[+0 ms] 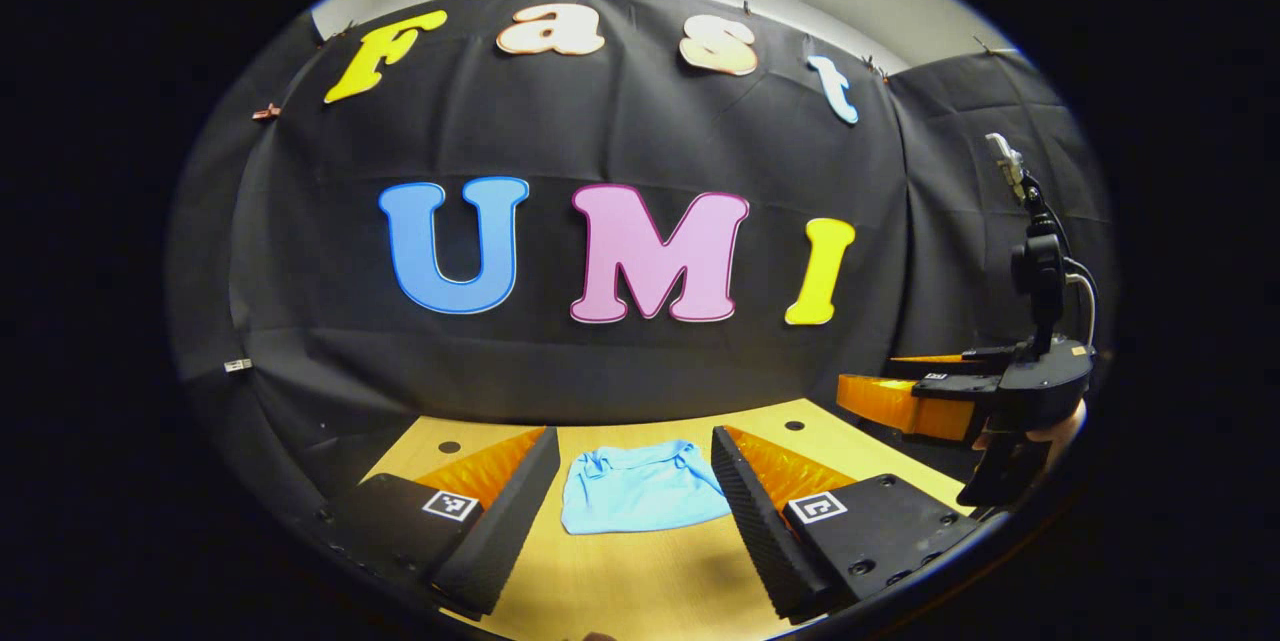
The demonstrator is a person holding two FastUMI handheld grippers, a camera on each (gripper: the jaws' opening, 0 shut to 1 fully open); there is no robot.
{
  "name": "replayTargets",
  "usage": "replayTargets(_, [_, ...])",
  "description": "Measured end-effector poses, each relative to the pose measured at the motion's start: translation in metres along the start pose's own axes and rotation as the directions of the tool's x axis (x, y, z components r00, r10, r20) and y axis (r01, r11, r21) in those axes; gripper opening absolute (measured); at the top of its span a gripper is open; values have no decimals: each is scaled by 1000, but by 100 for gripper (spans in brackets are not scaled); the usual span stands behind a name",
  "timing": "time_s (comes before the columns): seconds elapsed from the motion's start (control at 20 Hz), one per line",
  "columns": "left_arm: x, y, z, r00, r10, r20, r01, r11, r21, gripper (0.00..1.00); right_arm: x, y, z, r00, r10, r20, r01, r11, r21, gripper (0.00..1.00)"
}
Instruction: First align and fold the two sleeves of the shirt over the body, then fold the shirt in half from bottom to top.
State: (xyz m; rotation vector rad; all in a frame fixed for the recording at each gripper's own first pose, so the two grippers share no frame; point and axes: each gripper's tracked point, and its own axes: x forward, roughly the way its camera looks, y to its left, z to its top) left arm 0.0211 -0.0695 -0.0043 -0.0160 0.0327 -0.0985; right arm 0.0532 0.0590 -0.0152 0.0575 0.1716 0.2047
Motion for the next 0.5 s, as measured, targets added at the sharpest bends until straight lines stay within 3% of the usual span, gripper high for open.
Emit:
replayTargets(0.25, [-73, -18, -1, 1000, -6, 8, 6, 1000, -4, 96, -66, -17, 7, 998, -44, 47, 46, 998, -49, 98])
replayTargets(0.5, [-112, -14, -10, 1000, 1, 3, -2, 1000, 15, 97, -109, -28, -2, 995, -86, 49, 89, 994, -68, 98])
